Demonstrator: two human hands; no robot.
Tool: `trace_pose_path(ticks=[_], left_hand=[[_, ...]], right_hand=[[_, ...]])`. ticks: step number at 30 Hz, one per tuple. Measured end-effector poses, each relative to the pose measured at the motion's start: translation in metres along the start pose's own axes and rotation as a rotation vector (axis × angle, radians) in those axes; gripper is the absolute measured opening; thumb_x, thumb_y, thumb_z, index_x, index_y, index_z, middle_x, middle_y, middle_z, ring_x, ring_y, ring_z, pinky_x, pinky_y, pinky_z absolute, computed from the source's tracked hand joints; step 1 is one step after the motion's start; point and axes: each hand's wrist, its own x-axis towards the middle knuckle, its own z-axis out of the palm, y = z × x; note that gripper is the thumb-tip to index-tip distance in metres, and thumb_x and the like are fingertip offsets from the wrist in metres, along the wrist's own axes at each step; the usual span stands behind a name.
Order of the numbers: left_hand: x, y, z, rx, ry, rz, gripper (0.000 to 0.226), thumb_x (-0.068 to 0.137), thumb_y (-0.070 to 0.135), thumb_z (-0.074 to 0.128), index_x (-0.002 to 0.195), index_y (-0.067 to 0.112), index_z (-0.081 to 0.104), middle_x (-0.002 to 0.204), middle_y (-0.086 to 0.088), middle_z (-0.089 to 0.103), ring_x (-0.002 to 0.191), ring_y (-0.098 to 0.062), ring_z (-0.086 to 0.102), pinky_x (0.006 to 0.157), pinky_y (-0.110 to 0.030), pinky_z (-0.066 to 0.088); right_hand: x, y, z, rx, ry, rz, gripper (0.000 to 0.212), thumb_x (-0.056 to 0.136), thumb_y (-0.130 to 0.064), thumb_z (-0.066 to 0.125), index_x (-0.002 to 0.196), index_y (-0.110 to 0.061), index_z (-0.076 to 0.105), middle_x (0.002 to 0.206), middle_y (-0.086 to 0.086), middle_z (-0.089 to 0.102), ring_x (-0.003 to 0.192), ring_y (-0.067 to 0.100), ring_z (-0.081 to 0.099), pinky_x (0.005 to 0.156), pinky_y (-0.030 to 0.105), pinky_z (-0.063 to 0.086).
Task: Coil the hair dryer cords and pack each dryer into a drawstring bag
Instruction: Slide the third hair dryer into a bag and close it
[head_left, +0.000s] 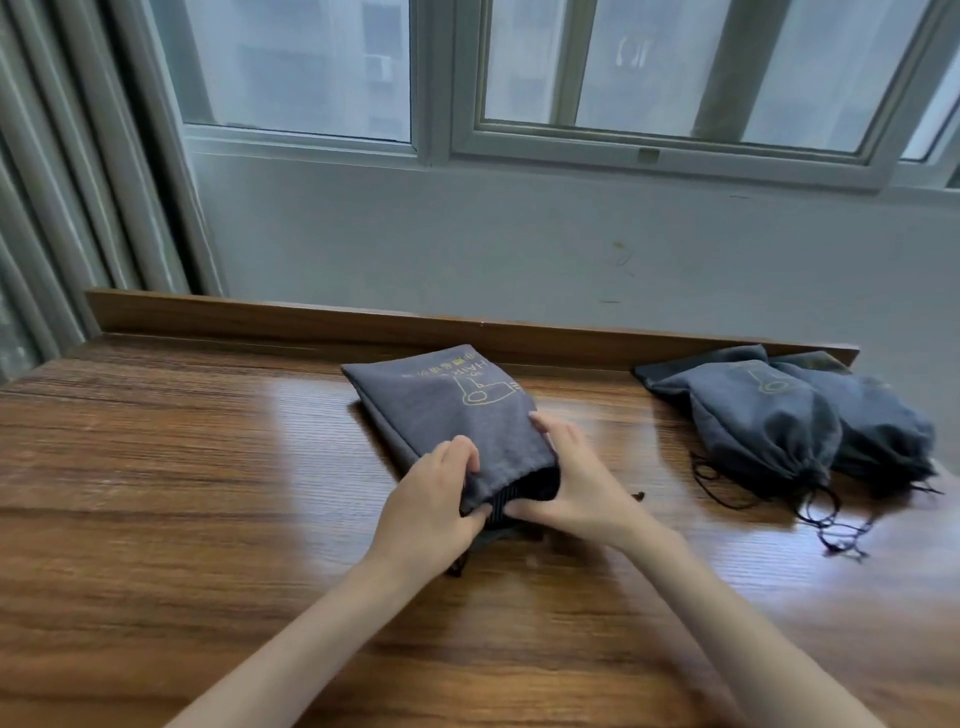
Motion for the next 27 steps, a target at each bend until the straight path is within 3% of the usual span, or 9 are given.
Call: trace_pose_path(ticks=[3, 7, 10, 13, 17, 22, 24, 27], left_hand=[[0.004, -0.009, -0.001, -0.016, 0.021, -0.064, 0.035, 0.073, 0.009, 0.067, 0.076, 0.02, 0.034, 0.06, 0.008, 0.038, 0.059, -0.017, 0.038, 0.054, -0.033, 0.035], [0.012, -0.02, 0.0, 0.061, 0.077, -0.142, 0.032, 0.074, 0.004, 0.063, 0.075, 0.017, 0.033, 0.06, 0.003, 0.044, 0.056, -0.023, 0.042, 0.05, -0.031, 0.028], [0.013, -0.027, -0.003, 0.121, 0.03, -0.211, 0.028, 0.075, 0.006, 0.06, 0.077, 0.018, 0.036, 0.065, 0.007, 0.042, 0.065, -0.025, 0.046, 0.053, -0.03, 0.028], [0.006, -0.031, -0.012, 0.232, -0.12, -0.238, 0.025, 0.082, 0.026, 0.058, 0.085, 0.02, 0.034, 0.081, 0.004, 0.05, 0.081, -0.027, 0.056, 0.059, -0.032, 0.038], [-0.006, -0.026, -0.022, 0.382, -0.306, -0.272, 0.028, 0.088, 0.033, 0.052, 0.095, 0.018, 0.03, 0.096, -0.006, 0.061, 0.088, -0.029, 0.06, 0.064, -0.035, 0.045], [-0.017, -0.012, -0.028, 0.161, -0.132, -0.218, 0.008, 0.095, 0.022, 0.045, 0.098, 0.017, 0.041, 0.081, 0.0, 0.069, 0.077, -0.024, 0.064, 0.072, -0.041, 0.051], [-0.022, -0.01, -0.031, 0.138, -0.049, -0.184, 0.006, 0.095, 0.023, 0.047, 0.092, 0.018, 0.044, 0.074, 0.003, 0.068, 0.07, -0.021, 0.063, 0.068, -0.039, 0.051], [-0.03, -0.01, -0.031, 0.024, 0.061, -0.179, 0.017, 0.089, 0.022, 0.058, 0.078, 0.012, 0.05, 0.067, -0.006, 0.063, 0.065, -0.025, 0.057, 0.063, -0.038, 0.047]], right_hand=[[0.014, 0.002, 0.021, 0.043, 0.12, 0.029, 0.089, 0.058, -0.031, 0.087, 0.129, -0.01, 0.037, 0.123, 0.002, 0.039, 0.113, 0.013, 0.043, 0.085, 0.008, 0.031], [0.034, -0.005, 0.031, 0.059, 0.21, 0.083, 0.073, 0.056, -0.035, 0.087, 0.107, -0.013, 0.04, 0.105, 0.004, 0.049, 0.091, 0.015, 0.049, 0.063, 0.01, 0.037], [0.04, -0.004, 0.031, 0.11, 0.162, 0.082, 0.066, 0.061, -0.025, 0.086, 0.106, -0.011, 0.04, 0.102, 0.002, 0.049, 0.09, 0.015, 0.051, 0.068, 0.018, 0.039], [0.028, 0.017, 0.018, -0.136, 0.011, 0.188, 0.062, 0.067, -0.033, 0.079, 0.114, -0.017, 0.042, 0.105, -0.005, 0.042, 0.095, 0.012, 0.047, 0.073, 0.024, 0.037], [0.005, 0.036, 0.013, -0.224, -0.025, 0.308, 0.023, 0.082, -0.028, 0.066, 0.087, -0.023, 0.045, 0.085, -0.005, 0.054, 0.091, 0.024, 0.057, 0.068, 0.029, 0.037], [-0.001, 0.027, 0.009, -0.393, -0.054, 0.346, 0.015, 0.088, -0.03, 0.059, 0.079, -0.021, 0.052, 0.089, 0.007, 0.064, 0.09, 0.028, 0.059, 0.068, 0.031, 0.039], [-0.007, 0.025, 0.006, -0.312, -0.049, 0.314, 0.015, 0.089, -0.025, 0.056, 0.076, -0.018, 0.053, 0.081, 0.006, 0.062, 0.081, 0.024, 0.059, 0.069, 0.033, 0.044], [-0.021, 0.017, 0.002, 0.233, 0.13, 0.295, 0.024, 0.088, -0.011, 0.053, 0.065, -0.016, 0.051, 0.082, 0.01, 0.06, 0.059, 0.006, 0.054, 0.057, 0.021, 0.048]])
